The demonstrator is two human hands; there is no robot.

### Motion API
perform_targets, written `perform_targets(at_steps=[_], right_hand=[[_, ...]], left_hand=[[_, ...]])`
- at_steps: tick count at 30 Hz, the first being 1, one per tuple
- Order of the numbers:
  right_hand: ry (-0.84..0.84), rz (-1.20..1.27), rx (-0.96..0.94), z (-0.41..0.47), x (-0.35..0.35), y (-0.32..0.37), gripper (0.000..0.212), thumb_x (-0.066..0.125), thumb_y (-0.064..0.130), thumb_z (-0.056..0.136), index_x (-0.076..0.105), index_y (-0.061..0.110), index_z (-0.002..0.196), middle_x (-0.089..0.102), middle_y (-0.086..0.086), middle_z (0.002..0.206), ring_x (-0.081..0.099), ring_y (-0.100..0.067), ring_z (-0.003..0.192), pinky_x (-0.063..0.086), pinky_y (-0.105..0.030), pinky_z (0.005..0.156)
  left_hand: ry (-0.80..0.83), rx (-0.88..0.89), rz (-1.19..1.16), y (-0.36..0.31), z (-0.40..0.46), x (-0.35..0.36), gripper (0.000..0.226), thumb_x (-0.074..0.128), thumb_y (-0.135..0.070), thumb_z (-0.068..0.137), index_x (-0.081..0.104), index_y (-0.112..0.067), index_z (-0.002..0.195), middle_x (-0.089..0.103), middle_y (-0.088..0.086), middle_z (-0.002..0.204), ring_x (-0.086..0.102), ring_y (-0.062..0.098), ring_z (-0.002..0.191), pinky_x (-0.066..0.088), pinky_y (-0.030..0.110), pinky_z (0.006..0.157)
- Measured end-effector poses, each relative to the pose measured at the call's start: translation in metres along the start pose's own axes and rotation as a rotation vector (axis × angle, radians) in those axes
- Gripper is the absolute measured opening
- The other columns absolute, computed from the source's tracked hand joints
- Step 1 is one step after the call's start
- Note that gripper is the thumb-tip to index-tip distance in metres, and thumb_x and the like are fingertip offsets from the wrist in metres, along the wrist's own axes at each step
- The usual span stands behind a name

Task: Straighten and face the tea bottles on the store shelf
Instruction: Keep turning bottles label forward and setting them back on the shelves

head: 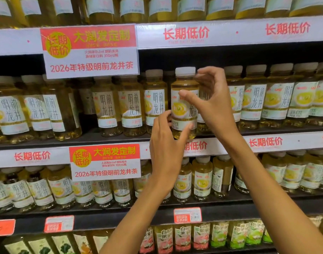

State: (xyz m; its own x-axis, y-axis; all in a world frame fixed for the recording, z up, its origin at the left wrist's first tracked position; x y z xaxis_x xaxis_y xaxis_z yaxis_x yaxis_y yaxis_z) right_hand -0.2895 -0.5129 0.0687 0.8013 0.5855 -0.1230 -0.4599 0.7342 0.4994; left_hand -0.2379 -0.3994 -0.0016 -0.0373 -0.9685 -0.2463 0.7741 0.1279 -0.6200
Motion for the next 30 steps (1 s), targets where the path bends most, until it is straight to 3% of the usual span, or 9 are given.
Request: perform_targets(at_steps=[4,8,10,13,18,23,27,30], right_hand=[[-0.014,-0.216,-0.046,0.002,-0.001,-0.004,0.034,0.068,0.030,0.087,0.057,0.011,0.112,0.055,0.004,0.108,0.054,-0.013,0.106,0.050,-0.032,0.088],[0.041,-0.374,-0.094,0.004,-0.007,-0.008,0.031,0.061,0.033,0.091,0.060,0.019,0.118,0.050,0.012,0.112,0.041,-0.009,0.115,0.043,-0.041,0.097],[0.055,-0.443,-0.116,0.004,-0.006,-0.009,0.035,0.064,0.034,0.089,0.061,0.021,0.121,0.055,0.007,0.116,0.039,-0.013,0.117,0.033,-0.037,0.100],[0.044,-0.544,-0.135,0.005,-0.002,-0.009,0.039,0.066,0.035,0.087,0.061,0.021,0.123,0.059,0.001,0.121,0.041,-0.022,0.117,0.020,-0.027,0.092],[0.038,-0.564,-0.162,0.008,0.000,-0.013,0.044,0.069,0.032,0.086,0.058,0.015,0.125,0.058,-0.006,0.124,0.043,-0.025,0.118,0.023,-0.030,0.095],[-0.205,-0.558,-0.094,0.015,-0.021,-0.013,0.043,0.060,0.037,0.091,0.054,0.009,0.123,0.055,-0.013,0.119,0.042,-0.028,0.115,0.033,-0.042,0.098],[-0.104,-0.798,-0.027,0.023,-0.022,-0.020,0.041,0.050,0.041,0.096,0.056,0.003,0.108,0.061,-0.019,0.107,0.040,-0.036,0.116,0.025,-0.045,0.097],[-0.121,-0.724,-0.086,0.020,-0.028,-0.013,0.041,0.059,0.038,0.091,0.056,0.004,0.112,0.059,-0.017,0.112,0.042,-0.037,0.116,0.030,-0.046,0.096]], left_hand=[[-0.094,0.092,0.193,-0.001,0.002,0.002,0.052,0.066,-0.042,0.085,0.054,-0.011,0.124,0.052,0.004,0.120,0.048,0.015,0.108,0.046,0.027,0.088],[-0.160,0.121,0.362,-0.003,0.006,0.002,0.053,0.065,-0.043,0.084,0.056,-0.010,0.125,0.053,0.009,0.121,0.049,0.021,0.106,0.043,0.030,0.086],[-0.193,0.130,0.415,-0.006,0.008,0.003,0.055,0.065,-0.041,0.083,0.053,-0.010,0.128,0.053,0.011,0.123,0.049,0.023,0.105,0.041,0.029,0.084],[-0.184,0.140,0.453,-0.006,0.011,0.005,0.054,0.071,-0.033,0.083,0.054,-0.011,0.129,0.053,0.013,0.125,0.051,0.026,0.104,0.040,0.032,0.083],[-0.150,0.166,0.507,-0.005,0.013,0.008,0.053,0.071,-0.030,0.083,0.055,-0.009,0.128,0.055,0.015,0.123,0.054,0.029,0.104,0.043,0.035,0.083],[-0.155,0.180,0.477,-0.008,0.012,0.006,0.049,0.075,-0.022,0.080,0.057,-0.008,0.123,0.057,0.014,0.117,0.055,0.030,0.104,0.045,0.037,0.083],[-0.145,0.227,0.418,-0.014,0.007,0.005,0.039,0.072,-0.015,0.081,0.060,-0.008,0.118,0.059,0.012,0.111,0.054,0.027,0.101,0.043,0.035,0.082],[-0.101,0.243,0.362,-0.018,0.003,0.005,0.035,0.068,-0.012,0.085,0.060,-0.008,0.119,0.060,0.010,0.113,0.054,0.025,0.104,0.040,0.031,0.085]])
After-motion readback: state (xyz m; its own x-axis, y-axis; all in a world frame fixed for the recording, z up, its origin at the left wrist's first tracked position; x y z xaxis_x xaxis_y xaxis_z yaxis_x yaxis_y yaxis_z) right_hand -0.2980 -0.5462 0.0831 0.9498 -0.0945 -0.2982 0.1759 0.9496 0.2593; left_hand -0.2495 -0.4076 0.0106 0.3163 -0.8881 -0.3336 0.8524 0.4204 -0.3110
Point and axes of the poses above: each hand's wrist, its own z-axis towards the middle knuckle, its own x-axis out of the palm, y = z × x, the point moved 5 cm from there along z, towards the middle knuckle
